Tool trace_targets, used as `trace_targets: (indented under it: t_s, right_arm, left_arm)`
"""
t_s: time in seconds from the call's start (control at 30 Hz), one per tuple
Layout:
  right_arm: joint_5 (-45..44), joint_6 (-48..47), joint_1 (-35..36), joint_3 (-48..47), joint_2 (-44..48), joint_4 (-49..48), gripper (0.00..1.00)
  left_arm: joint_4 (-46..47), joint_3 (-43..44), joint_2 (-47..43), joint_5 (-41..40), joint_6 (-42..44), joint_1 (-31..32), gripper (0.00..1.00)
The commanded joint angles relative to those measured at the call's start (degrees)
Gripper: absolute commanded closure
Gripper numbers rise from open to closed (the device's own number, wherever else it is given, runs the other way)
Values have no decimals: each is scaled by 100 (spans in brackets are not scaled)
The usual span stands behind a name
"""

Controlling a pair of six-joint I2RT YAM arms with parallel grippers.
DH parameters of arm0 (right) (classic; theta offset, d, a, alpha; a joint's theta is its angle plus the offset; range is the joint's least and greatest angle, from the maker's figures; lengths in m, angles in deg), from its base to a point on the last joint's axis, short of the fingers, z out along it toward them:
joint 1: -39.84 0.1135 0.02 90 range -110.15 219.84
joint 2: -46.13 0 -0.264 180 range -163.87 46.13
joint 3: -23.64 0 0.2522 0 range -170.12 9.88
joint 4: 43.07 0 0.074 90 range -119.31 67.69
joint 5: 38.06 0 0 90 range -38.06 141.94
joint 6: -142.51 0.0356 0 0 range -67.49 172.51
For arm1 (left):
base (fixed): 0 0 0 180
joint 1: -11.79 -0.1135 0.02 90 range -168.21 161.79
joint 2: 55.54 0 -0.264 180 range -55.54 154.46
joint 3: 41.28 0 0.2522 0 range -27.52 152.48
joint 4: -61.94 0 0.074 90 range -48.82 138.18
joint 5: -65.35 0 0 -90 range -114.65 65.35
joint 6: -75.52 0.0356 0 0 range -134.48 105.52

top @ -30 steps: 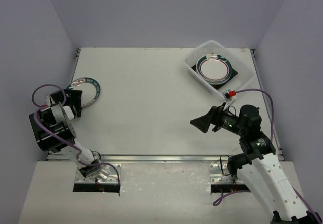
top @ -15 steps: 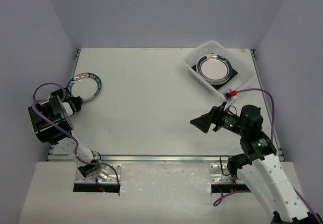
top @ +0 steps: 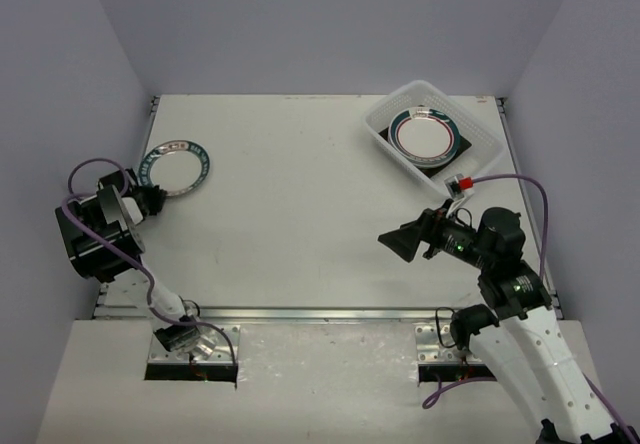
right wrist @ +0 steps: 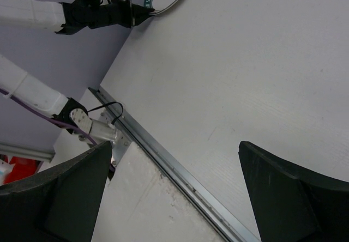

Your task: Place the plates into the plastic bin on the countertop

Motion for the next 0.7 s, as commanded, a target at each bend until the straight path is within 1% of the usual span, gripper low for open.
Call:
trace_targets:
  t_s: [0.0,0.17,0.27,0.37,0.47,0.57,0.67]
  right_arm:
    - [29,-65,30,-268,-111,-192,1]
    - [193,-21,30,-255,-531,-469,1]
    - [400,117,30,-217,-1194,-990,1]
    - [769,546,37,-463,-2429,-1618,1]
    - [1020,675,84,-1191,-3850,-1859,1]
    - [938,564,309,-1952,-4782,-1809,1]
    - [478,365,512,-2424,-5670,-1701,1]
  left_arm:
    - [-494,-158,-803,368,447,406,100]
    - [-286,-229,-1681,1300,624,760,100]
    - [1,-597,-2352,1925,818,1273,100]
    - [116,-855,-2641,2725,1052,1764,100]
    - [250,-1098,-2831,3263,1114,2248,100]
    - [420,-1287,-3022,3553,1029,2767,100]
    - [658,-1521,-3331,3782,834,3165,100]
